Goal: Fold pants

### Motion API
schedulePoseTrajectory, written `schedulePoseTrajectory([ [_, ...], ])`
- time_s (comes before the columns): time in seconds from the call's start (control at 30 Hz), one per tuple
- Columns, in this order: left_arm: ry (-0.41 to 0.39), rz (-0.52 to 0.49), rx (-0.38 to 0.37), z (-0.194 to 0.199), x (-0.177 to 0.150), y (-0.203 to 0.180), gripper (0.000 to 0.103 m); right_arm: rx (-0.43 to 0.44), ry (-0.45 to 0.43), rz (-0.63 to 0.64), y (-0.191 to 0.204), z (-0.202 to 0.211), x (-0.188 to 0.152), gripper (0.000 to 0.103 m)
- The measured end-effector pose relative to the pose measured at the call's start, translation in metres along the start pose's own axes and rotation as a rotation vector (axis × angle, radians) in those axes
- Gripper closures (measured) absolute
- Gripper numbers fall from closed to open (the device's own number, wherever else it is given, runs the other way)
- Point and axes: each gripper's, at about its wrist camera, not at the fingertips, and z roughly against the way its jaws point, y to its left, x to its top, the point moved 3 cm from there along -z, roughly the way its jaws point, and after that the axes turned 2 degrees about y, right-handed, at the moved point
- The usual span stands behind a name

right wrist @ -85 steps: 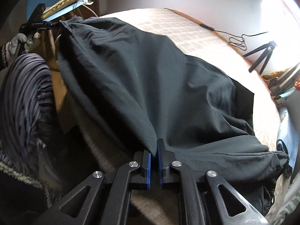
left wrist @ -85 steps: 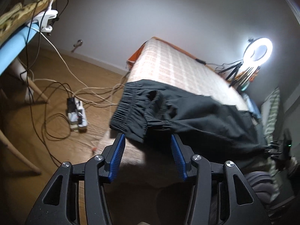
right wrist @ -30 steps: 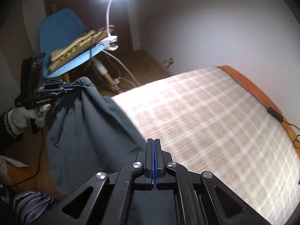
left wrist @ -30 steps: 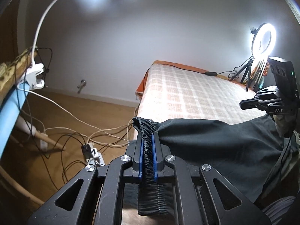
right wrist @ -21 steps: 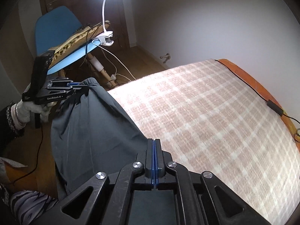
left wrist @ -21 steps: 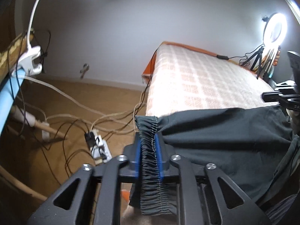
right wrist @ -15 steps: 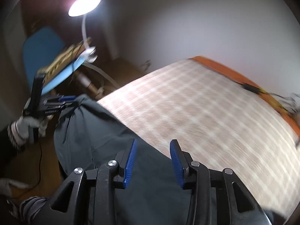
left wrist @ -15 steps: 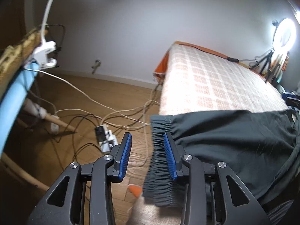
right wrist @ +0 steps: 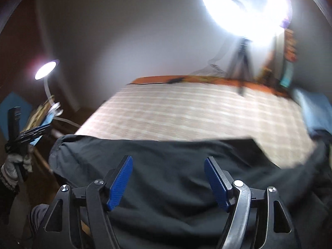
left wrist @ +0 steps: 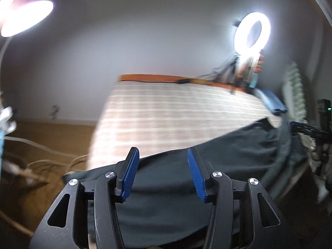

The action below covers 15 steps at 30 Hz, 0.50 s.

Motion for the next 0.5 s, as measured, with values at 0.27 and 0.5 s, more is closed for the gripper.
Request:
schedulePoseTrajectory([
  [0.27,0.081,-0.095,-0.22,-0.044,0.031,-0.088,0.054,-0.133,-0.043,-0.193,-0.098,0.057,-0.024,0.029],
  [0.5,0.176,-0.202,-0.4,-0.077,0.053,-0.178,0.054,-0.2,-0.037,-0.36,-0.178,0.08,-0.033,0.029],
])
